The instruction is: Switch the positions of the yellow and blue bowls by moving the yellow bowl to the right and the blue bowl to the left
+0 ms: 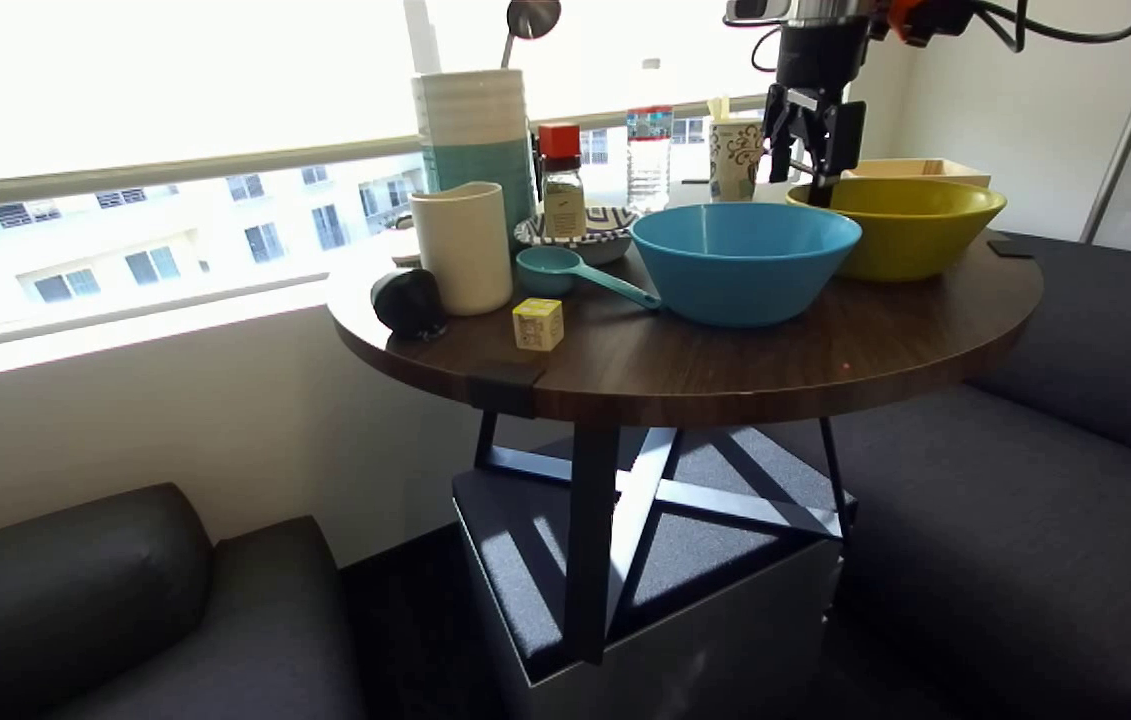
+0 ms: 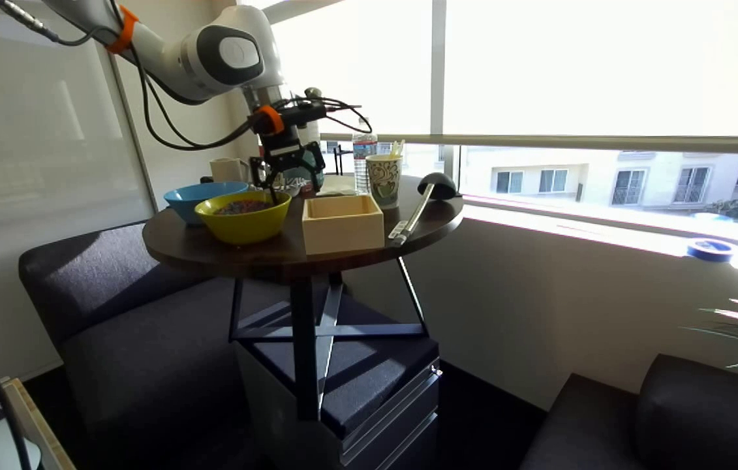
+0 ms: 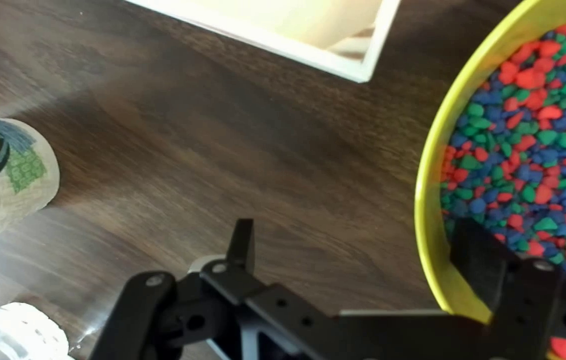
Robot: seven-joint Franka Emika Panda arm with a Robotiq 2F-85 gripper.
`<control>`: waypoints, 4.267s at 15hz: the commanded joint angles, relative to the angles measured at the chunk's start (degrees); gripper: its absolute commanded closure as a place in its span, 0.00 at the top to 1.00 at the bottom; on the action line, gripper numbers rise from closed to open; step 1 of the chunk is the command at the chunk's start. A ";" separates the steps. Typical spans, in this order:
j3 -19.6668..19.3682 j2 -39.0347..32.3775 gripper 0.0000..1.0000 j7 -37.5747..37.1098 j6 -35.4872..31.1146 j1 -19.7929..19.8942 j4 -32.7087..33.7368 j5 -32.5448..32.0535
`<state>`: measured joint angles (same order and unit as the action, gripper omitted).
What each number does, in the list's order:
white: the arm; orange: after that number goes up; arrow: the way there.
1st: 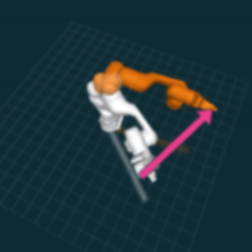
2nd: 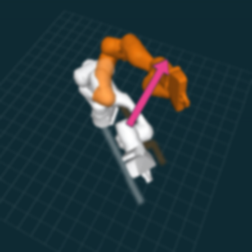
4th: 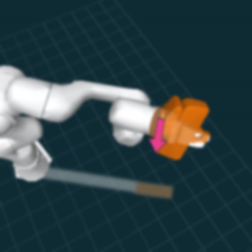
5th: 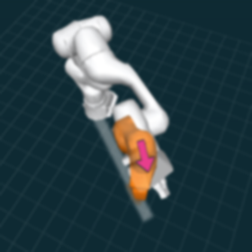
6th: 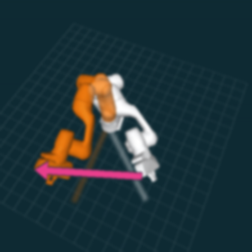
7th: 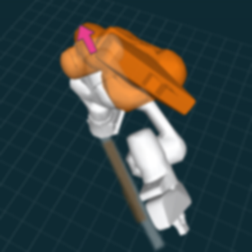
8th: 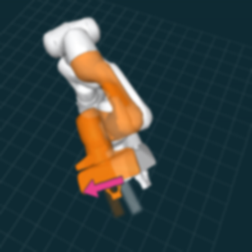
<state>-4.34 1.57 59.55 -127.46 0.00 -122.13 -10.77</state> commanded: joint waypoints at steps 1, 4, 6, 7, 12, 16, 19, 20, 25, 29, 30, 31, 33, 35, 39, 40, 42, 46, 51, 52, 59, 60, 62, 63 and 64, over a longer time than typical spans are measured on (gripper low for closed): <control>0.51 -1.93 1.00 -0.90 -1.08 0.96 2.94 1.66; 0.41 -2.70 1.00 -2.16 -1.67 1.44 4.22 2.19; 0.44 -3.48 1.00 -2.55 -2.28 1.70 5.18 2.56; 0.48 -3.85 1.00 -2.61 -2.59 1.81 5.57 2.65; 0.74 -5.90 1.00 -3.11 -2.65 2.09 7.88 3.72; 0.75 -7.17 1.00 -5.12 -2.79 2.32 9.99 4.47; 0.75 -8.31 1.00 -7.09 -3.42 2.64 11.59 4.95; 0.77 -8.65 1.00 -7.67 -3.63 2.76 12.02 5.17; 1.03 -10.80 1.00 -10.09 -3.71 3.15 14.71 5.64; 1.26 -12.12 1.00 -11.49 -3.45 3.34 16.43 6.09; 1.29 -12.37 1.00 -11.97 -3.46 3.35 16.81 6.07; 1.28 -12.73 1.00 -12.54 -3.59 3.40 17.28 6.15; 1.29 -13.39 1.00 -13.72 -3.76 3.50 17.99 6.15; 1.33 -13.93 1.00 -14.57 -3.84 3.59 18.63 5.98; 1.58 -14.82 1.00 -16.00 -3.88 3.80 19.72 6.04; 1.67 -15.04 1.00 -16.41 -3.88 3.89 19.98 6.10; 1.84 -14.40 1.00 -17.46 -3.97 3.87 19.53 5.96; 1.90 -11.18 1.00 -21.09 -2.42 3.02 17.37 3.82; 3.34 -4.99 1.00 -25.58 -1.65 2.21 12.12 4.98; 3.74 -3.34 1.00 -26.17 -0.55 2.05 10.66 5.63; 5.22 7.17 1.00 -27.94 3.63 -0.59 0.53 10.09; 5.25 8.46 1.00 -28.57 3.93 -1.05 -0.60 9.90; 5.29 11.08 1.00 -29.73 5.20 -2.02 -2.71 9.75; 5.32 12.39 1.00 -30.46 5.63 -2.50 -3.74 9.48; 5.43 13.93 1.00 -31.43 6.15 -3.00 -4.88 9.25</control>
<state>0.86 9.82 30.53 -122.70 -1.70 -122.40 -2.29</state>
